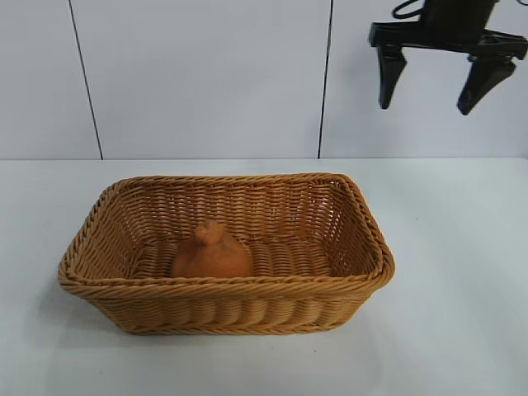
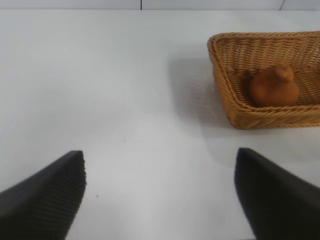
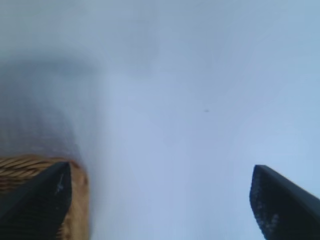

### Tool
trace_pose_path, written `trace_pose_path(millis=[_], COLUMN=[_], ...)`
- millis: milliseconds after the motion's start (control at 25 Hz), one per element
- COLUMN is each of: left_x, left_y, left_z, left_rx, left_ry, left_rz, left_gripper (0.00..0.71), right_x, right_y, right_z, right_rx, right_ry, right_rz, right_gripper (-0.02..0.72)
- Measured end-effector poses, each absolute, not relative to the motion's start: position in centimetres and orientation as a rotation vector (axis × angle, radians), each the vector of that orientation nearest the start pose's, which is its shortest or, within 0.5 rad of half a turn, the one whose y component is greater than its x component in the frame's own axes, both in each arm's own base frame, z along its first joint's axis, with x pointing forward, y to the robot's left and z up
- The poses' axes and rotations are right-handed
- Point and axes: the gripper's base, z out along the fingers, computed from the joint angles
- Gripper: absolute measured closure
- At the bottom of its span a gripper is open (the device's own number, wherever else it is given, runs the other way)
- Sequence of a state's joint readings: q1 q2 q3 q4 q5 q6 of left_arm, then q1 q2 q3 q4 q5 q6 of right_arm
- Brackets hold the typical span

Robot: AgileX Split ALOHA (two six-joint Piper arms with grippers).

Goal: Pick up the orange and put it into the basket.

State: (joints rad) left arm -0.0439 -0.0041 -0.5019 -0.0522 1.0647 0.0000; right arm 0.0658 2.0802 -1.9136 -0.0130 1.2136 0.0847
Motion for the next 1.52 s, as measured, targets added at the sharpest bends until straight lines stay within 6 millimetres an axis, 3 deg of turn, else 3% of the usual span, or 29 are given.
trace_pose_path(millis=[200, 400, 680, 920, 1120, 1320, 1520], left_x=[-0.6, -0.6, -0.6, -0.6, -0.6, -0.6, -0.6], left_y=[-0.4, -0.4, -0.4, -0.4, -0.4, -0.4, -0.4], left_z=[27.7, 27.7, 27.7, 27.7, 27.7, 27.7, 27.7], left_rx=[0.048, 0.048, 0.048, 0.048, 0.048, 0.048, 0.048], left_ry=[2.043, 2.043, 2.043, 2.043, 2.043, 2.043, 2.043], left_rz=[-0.09, -0.09, -0.09, -0.09, -0.09, -0.09, -0.09], left_gripper=[0.128, 0.128, 0.128, 0.128, 0.128, 0.128, 0.128], right_x=[42.1, 36.8, 26.6, 17.6, 11.8, 7.4, 4.2], right_y=[2.7, 2.4, 1.9, 1.3, 0.9, 0.6, 0.4], right_z=[26.7, 28.4, 30.1, 29.1, 27.9, 26.2, 27.2], right_rx=[-0.013, -0.036, -0.042, -0.056, -0.077, -0.095, -0.092], right_ry=[2.912, 2.94, 2.95, 2.92, 2.726, 2.547, 2.308], right_rz=[0.004, -0.006, 0.024, 0.03, 0.036, 0.036, 0.041], right_gripper=[0.041, 0.041, 0.042, 0.042, 0.042, 0.042, 0.042])
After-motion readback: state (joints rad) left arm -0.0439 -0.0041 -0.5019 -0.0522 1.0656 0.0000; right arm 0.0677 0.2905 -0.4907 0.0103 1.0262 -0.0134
